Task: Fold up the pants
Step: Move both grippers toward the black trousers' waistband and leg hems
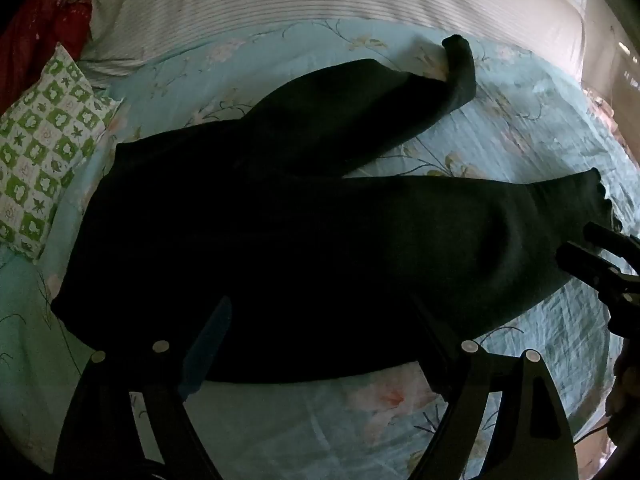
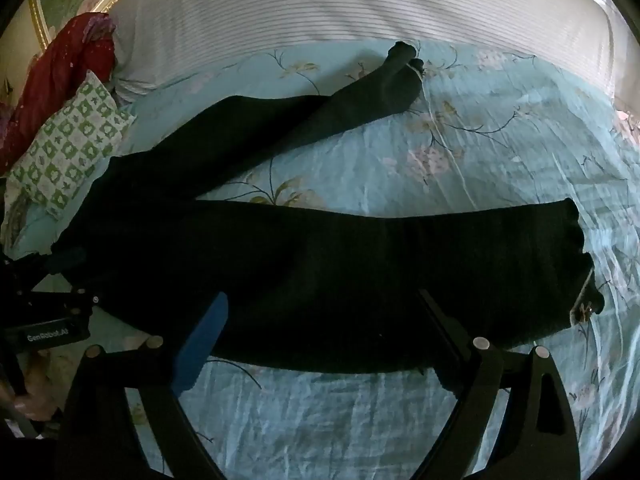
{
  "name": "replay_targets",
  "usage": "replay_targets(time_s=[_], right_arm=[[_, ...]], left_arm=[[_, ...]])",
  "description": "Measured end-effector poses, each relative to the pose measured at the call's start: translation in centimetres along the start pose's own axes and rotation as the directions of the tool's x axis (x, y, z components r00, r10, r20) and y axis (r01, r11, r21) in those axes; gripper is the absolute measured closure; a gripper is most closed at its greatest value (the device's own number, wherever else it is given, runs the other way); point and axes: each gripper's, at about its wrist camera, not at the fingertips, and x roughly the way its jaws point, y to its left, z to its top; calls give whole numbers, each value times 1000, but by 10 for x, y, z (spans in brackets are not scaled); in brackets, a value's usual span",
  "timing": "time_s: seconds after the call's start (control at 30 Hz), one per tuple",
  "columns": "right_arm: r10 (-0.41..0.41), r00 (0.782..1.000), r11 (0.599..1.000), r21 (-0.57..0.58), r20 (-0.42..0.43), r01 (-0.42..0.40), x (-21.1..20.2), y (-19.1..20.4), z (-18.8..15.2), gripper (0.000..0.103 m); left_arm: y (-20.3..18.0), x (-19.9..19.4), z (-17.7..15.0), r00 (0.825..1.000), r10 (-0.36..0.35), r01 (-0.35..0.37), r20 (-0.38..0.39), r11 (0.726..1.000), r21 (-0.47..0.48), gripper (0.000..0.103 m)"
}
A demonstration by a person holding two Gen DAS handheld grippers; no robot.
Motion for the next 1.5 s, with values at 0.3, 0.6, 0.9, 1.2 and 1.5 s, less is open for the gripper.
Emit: replay_targets(time_s=[0.3,0.6,0.9,1.2,1.5], right_arm=[[8,1000,1000,16,-3,-8,0,-4,-1,11],[8,1000,1000,12,-3,-8,-1,-3,-1,11],[18,1000,999,32,-8,-18,1,-7,0,11],[19,999,999,49,31,-20,1,-14,2,11],[27,999,997,66,28,-29,4,-20,13,11]], left_arm=[[-3,0,-1,1000,4,-4,1,1000,1,17],[-2,2,-2,1000,3,-3,-8,1000,2,17],[-4,5,-1,1000,8,-7,-20,1000,13,17],[-9,7,2,1000,9,-8,-30,1000,24,17],[-9,10,11,999,12,-11,-46,1000,18,17]])
